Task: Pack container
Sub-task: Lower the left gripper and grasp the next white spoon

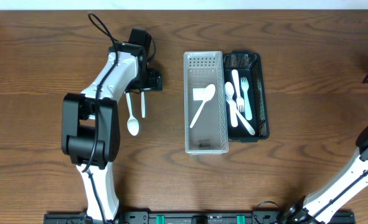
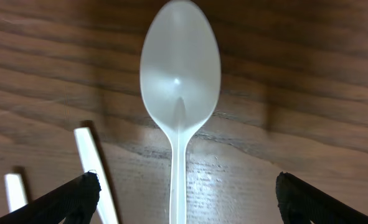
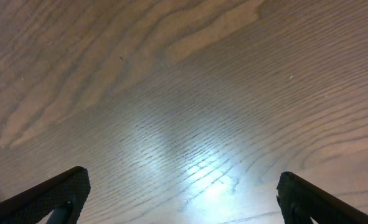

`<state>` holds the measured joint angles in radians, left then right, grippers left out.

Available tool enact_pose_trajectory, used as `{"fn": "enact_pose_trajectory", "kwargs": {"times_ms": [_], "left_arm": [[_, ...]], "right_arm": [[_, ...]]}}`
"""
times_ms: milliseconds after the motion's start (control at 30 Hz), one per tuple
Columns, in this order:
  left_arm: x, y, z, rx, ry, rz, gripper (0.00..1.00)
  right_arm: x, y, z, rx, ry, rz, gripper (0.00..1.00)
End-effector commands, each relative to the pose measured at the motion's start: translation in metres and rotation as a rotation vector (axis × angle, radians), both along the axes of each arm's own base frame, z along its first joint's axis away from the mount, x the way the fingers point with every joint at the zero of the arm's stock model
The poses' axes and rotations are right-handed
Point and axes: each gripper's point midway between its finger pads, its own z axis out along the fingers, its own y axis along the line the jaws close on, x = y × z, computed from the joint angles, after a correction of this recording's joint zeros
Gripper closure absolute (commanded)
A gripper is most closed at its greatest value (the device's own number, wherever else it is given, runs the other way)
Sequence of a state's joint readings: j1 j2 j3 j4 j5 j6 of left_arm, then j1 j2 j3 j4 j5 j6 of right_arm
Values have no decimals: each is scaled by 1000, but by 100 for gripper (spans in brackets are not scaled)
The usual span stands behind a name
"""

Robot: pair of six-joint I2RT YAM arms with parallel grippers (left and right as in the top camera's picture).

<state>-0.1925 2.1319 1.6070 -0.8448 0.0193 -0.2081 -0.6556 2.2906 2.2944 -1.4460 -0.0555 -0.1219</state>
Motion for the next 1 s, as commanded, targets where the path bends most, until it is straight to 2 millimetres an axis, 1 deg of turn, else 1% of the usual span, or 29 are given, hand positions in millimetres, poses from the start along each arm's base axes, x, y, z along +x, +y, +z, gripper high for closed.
{"fn": "enact_pose_trajectory", "kwargs": {"times_ms": [0, 100, 967], "left_arm": [[-1, 0, -12, 8, 31, -13, 8], [-1, 0, -15, 9, 36, -14, 8], [2, -2, -15, 8, 21, -36, 8]], "right_arm": [[-2, -3, -3, 6, 5, 5, 1], [-2, -3, -3, 6, 4, 5, 1], [-2, -3, -3, 6, 4, 5, 1]]}}
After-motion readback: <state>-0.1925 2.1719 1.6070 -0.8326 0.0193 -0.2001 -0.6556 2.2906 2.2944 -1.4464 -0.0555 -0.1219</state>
